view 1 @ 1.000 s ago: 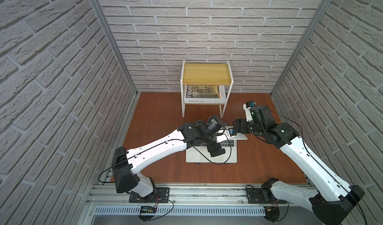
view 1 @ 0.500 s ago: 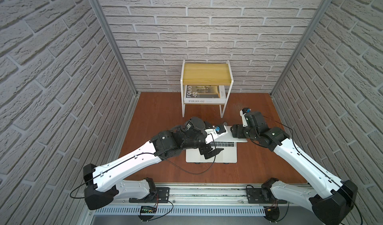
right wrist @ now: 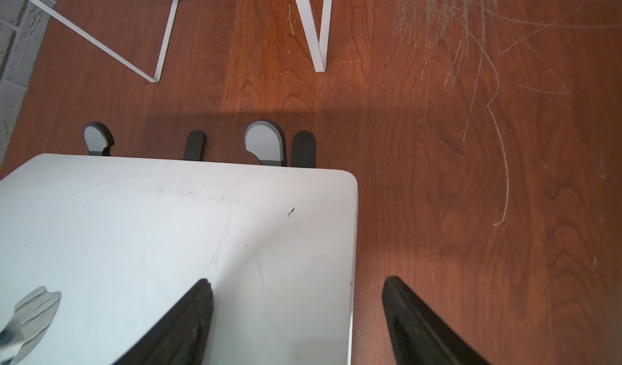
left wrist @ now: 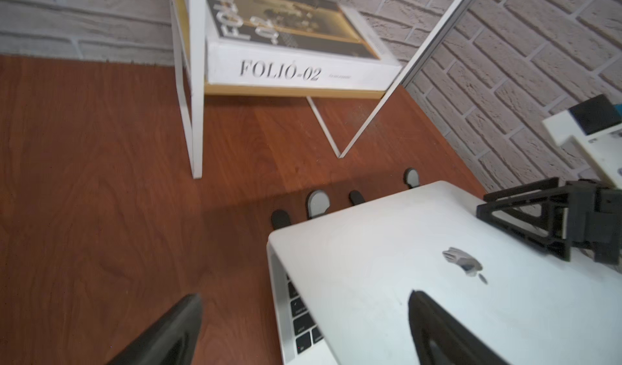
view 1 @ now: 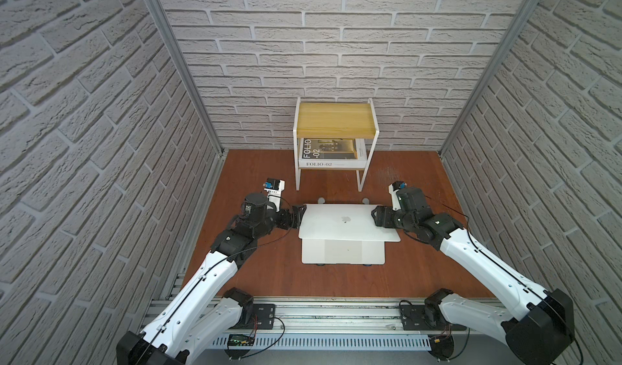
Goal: Close the laptop lid and set it aside
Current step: Close the lid of the laptop.
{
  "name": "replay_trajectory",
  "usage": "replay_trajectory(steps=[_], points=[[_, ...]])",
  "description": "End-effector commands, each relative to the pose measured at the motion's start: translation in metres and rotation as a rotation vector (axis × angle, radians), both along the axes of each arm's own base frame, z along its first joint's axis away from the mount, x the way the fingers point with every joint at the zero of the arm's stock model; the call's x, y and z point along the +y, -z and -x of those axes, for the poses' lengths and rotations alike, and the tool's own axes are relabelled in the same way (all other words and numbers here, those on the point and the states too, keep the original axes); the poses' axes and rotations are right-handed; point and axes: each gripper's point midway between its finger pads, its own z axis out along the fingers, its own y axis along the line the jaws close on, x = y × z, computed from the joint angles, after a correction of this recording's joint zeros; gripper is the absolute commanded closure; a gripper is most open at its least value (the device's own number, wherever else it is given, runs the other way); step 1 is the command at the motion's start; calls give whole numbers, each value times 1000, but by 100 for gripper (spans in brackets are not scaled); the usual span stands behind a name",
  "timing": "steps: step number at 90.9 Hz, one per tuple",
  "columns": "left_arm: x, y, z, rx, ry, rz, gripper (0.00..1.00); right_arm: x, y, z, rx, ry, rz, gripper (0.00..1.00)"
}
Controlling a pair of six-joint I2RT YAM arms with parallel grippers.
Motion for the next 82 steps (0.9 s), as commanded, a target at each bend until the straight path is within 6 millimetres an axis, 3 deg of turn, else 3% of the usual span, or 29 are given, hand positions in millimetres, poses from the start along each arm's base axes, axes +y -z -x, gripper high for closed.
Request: replay_trajectory(steps=[1,23,39,82], points=[[2,-4,4,-5,-4,118,3,1,30,24,123,-50,-30,17],[-4,33,3,105,44,166,4,-7,55,31,179,-48,-46,17],[-14,62,9,166,92,95,5,-11,67,33,202,-39,-41,16],[-21,102,10,229,83,98,13,-23,93,34,267,-12,-74,16]])
